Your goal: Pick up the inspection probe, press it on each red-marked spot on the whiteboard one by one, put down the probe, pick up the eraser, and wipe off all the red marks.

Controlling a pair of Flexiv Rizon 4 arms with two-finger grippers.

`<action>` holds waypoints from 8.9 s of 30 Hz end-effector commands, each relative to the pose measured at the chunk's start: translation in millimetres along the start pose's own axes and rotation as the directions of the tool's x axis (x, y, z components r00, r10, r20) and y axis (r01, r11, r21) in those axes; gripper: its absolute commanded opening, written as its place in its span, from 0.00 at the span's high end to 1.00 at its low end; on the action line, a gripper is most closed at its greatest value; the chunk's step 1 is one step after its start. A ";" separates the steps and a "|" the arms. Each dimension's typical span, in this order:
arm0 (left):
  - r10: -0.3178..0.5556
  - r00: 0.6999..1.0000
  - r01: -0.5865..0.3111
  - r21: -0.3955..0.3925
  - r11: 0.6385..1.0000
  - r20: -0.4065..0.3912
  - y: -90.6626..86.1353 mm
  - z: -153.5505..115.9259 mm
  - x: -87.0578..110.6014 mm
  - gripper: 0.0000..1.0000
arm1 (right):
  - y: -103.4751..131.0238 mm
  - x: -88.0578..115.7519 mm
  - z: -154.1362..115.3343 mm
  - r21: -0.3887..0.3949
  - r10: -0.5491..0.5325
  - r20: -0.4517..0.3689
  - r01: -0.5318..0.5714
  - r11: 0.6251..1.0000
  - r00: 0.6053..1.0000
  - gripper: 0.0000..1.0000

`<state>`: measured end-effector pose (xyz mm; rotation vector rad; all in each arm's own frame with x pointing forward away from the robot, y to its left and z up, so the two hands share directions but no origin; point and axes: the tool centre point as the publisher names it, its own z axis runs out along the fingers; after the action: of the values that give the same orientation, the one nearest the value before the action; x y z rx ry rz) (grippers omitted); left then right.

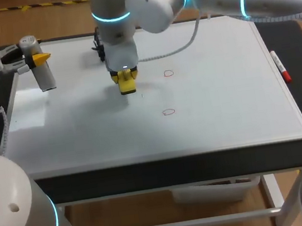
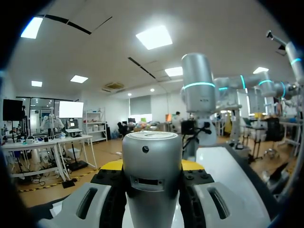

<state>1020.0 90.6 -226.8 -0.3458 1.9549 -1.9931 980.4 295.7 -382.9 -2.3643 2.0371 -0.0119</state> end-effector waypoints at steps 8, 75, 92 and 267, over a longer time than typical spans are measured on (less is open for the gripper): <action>0.002 1.000 -0.002 0.000 1.000 0.004 -1.1 0.5 0.6 1.00 | -0.2 -34.6 20.2 -0.017 -0.057 0.030 0.057 0.998 0.998 1.00; 0.002 1.000 -0.002 0.000 1.000 0.004 -1.1 0.5 0.6 1.00 | 3.1 60.5 28.7 -0.103 0.040 -0.055 -0.045 0.994 0.998 1.00; 0.002 1.000 -0.002 0.000 1.000 0.004 -1.1 0.5 0.6 1.00 | -19.1 69.5 -14.1 -0.061 0.048 -0.047 -0.051 0.997 0.998 1.00; -0.067 0.977 0.079 0.054 0.995 -0.204 12.7 337.2 168.1 1.00 | 41.5 420.8 -5.1 -0.050 0.757 -0.079 -0.761 0.647 0.649 1.00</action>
<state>989.8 -269.8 -236.0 -0.2117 2.0252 -2.2035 1001.0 -126.2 -382.6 -1.3295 2.9214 0.0286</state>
